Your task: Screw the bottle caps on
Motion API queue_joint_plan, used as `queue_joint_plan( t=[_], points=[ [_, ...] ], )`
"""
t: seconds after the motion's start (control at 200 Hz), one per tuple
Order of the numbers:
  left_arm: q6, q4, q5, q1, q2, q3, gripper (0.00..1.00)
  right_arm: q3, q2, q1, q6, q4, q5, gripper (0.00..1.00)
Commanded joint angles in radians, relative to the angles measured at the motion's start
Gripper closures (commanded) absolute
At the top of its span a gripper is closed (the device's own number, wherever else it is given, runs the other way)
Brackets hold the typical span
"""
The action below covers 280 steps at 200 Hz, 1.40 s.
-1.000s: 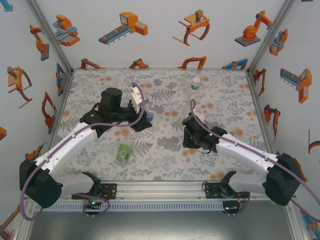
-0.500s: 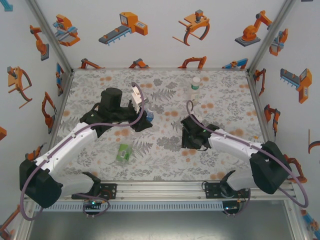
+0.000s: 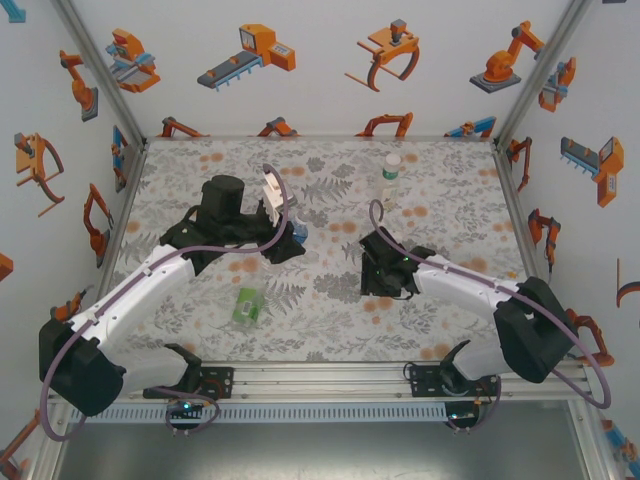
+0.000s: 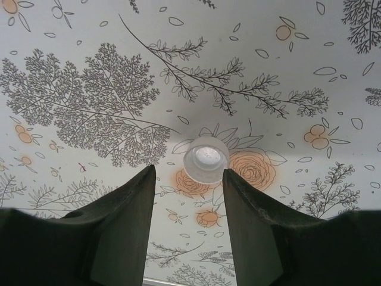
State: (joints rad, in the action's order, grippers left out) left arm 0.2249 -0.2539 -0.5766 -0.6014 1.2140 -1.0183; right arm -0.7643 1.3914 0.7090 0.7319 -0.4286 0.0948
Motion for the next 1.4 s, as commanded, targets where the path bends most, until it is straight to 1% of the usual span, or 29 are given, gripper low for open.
queue_joint_plan(
  t=[0.0, 0.976, 1.056, 1.227, 1.307, 1.397],
  points=[
    [-0.01, 0.019, -0.031, 0.005, 0.0, 0.003, 1.0, -0.029, 0.006, -0.008, -0.02, 0.004, 0.011, 0.53],
    [-0.006, 0.017, -0.038, 0.006, 0.0, 0.005, 1.0, -0.02, 0.064, -0.017, -0.028, 0.03, -0.01, 0.53],
    [-0.005, 0.018, -0.04, 0.005, 0.001, 0.004, 1.0, -0.011, 0.07, -0.022, -0.024, 0.046, -0.019, 0.56],
    [-0.004, 0.017, -0.043, 0.005, 0.005, 0.002, 1.0, 0.018, 0.072, -0.036, -0.01, 0.076, -0.041, 0.68],
    [-0.004, 0.018, -0.045, 0.005, 0.006, 0.001, 1.0, 0.028, 0.069, -0.042, -0.005, 0.084, -0.05, 0.72],
    [-0.004, 0.017, -0.048, 0.005, 0.011, -0.001, 1.0, 0.036, 0.072, -0.048, -0.003, 0.09, -0.063, 0.72]
  ],
)
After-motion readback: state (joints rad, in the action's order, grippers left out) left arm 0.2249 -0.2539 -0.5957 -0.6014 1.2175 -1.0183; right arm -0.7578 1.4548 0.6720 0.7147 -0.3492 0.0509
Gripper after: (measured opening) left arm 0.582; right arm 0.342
